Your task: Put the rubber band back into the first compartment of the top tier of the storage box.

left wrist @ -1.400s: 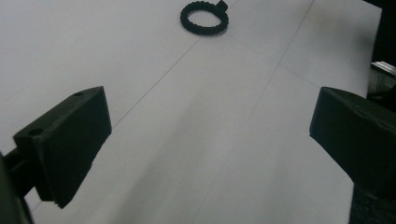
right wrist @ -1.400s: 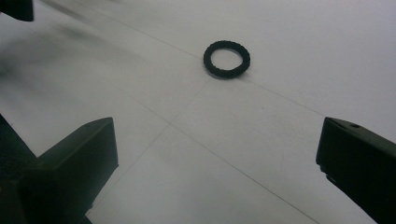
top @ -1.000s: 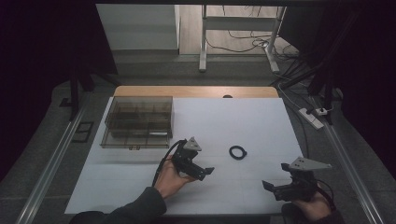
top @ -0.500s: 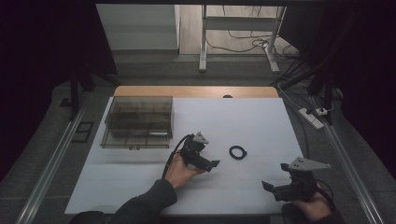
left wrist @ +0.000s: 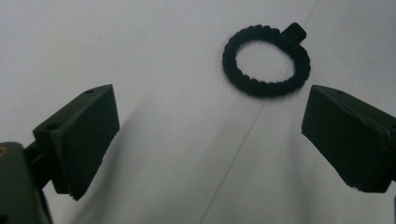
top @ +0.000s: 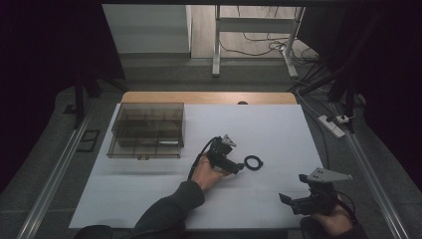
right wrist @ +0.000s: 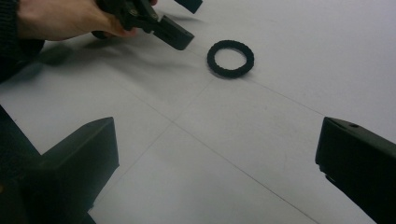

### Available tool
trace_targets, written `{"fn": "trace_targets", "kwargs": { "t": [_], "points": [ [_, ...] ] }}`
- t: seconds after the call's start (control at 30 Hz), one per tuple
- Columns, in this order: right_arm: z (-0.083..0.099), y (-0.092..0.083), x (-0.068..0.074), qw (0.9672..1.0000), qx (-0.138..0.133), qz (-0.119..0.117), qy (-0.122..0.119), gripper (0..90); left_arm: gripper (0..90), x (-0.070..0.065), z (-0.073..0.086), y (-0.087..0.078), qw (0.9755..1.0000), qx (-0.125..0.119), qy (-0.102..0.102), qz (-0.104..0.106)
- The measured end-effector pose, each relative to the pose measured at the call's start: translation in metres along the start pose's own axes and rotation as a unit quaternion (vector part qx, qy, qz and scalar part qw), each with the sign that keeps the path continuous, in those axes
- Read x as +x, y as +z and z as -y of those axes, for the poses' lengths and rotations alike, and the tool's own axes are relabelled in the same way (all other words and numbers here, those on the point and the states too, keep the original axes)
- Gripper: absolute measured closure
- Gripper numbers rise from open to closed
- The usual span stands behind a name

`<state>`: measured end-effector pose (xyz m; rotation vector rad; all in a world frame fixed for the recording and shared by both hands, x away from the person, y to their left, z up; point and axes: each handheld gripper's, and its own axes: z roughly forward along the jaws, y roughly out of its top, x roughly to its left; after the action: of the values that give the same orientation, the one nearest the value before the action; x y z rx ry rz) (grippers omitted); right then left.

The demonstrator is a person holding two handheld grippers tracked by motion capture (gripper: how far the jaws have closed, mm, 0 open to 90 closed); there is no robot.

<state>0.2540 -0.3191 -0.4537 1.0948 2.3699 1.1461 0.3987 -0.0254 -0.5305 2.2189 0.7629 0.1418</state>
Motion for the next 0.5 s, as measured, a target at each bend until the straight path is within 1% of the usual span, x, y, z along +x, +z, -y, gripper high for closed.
{"fn": "trace_targets", "kwargs": {
  "t": [0.2, 0.3, 0.37, 0.5],
  "points": [
    [0.0, 0.0, 0.0, 1.0, 0.0, 0.0, 0.0, 0.0, 7.5, 0.004, -0.005, 0.009, 1.0, -0.001, -0.003, -0.001],
    [0.0, -0.001, 0.0, 1.0, -0.001, -0.001, 0.001, 0.0, 8.5, 0.006, -0.005, 0.01, 1.0, -0.005, -0.006, 0.0],
    [0.0, 0.0, -0.001, 1.0, -0.001, -0.001, 0.001, 0.0, 10.2, 0.008, -0.007, 0.012, 0.9999, -0.01, -0.012, 0.0],
    [0.0, 0.0, 0.0, 1.0, 0.0, -0.001, 0.0, 0.0, 12.0, 0.009, -0.011, 0.015, 0.9999, -0.009, -0.012, -0.004]
  ]
}}
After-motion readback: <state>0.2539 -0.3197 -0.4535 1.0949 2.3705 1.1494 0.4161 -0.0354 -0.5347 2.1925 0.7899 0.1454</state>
